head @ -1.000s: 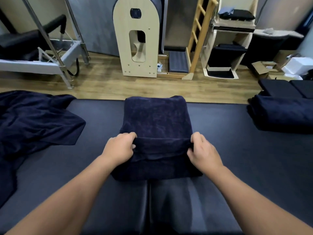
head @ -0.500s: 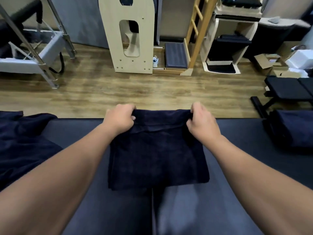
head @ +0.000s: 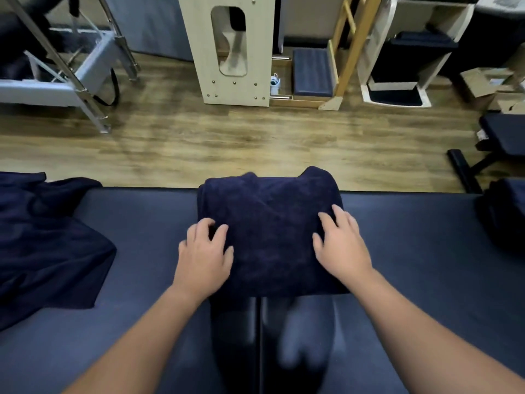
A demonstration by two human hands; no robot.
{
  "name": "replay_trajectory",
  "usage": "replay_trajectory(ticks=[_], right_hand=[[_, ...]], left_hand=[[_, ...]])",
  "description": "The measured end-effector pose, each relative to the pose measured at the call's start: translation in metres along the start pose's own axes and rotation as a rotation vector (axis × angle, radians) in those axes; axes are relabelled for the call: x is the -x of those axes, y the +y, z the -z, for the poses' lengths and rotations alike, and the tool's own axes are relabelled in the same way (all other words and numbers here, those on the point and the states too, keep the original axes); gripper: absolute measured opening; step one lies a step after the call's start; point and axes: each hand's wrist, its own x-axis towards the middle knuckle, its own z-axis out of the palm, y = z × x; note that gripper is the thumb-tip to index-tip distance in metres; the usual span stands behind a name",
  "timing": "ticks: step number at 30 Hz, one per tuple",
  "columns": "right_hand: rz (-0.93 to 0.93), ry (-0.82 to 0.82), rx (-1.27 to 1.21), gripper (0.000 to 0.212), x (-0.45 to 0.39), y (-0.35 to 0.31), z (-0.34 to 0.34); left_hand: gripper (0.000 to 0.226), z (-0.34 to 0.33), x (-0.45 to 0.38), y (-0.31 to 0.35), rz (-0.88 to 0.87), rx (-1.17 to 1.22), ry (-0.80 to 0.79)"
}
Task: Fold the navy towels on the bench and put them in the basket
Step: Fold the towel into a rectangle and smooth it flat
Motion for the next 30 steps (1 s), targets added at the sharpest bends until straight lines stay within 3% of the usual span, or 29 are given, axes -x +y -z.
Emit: replay_trajectory(ticks=[3,6,9,11,17,30], right_hand=[[-0.107,0.026,-0.024,0.057,0.039,0.000,-0.005],[-0.238,0.070,-0.024,0.062,0.074,-0.005,-0.009],[-0.311,0.075,-0.056,0.064,0.095,-0.011,-0.011],[-0.324,0.053,-0.097,0.060,0.099,-0.011,-0.008],[-0.322,-0.001,-0.014,0.054,0.134,0.002,0.001],[-0.184,-0.052,0.022,0.059,0.239,0.056,-0.007]], left_hand=[[0.060,-0.002,0.028,0.005,0.145,0.075,-0.003],[0.071,0.006,0.042,0.011,0.365,0.161,-0.103],[0.048,0.024,0.050,0.013,0.532,0.325,-0.202],[0.038,0.032,0.055,0.012,0.542,0.331,-0.281],[0.042,0.046,0.096,0.030,0.521,0.281,-0.424],[0.043,0.053,0.223,0.082,0.590,0.246,-0.452]])
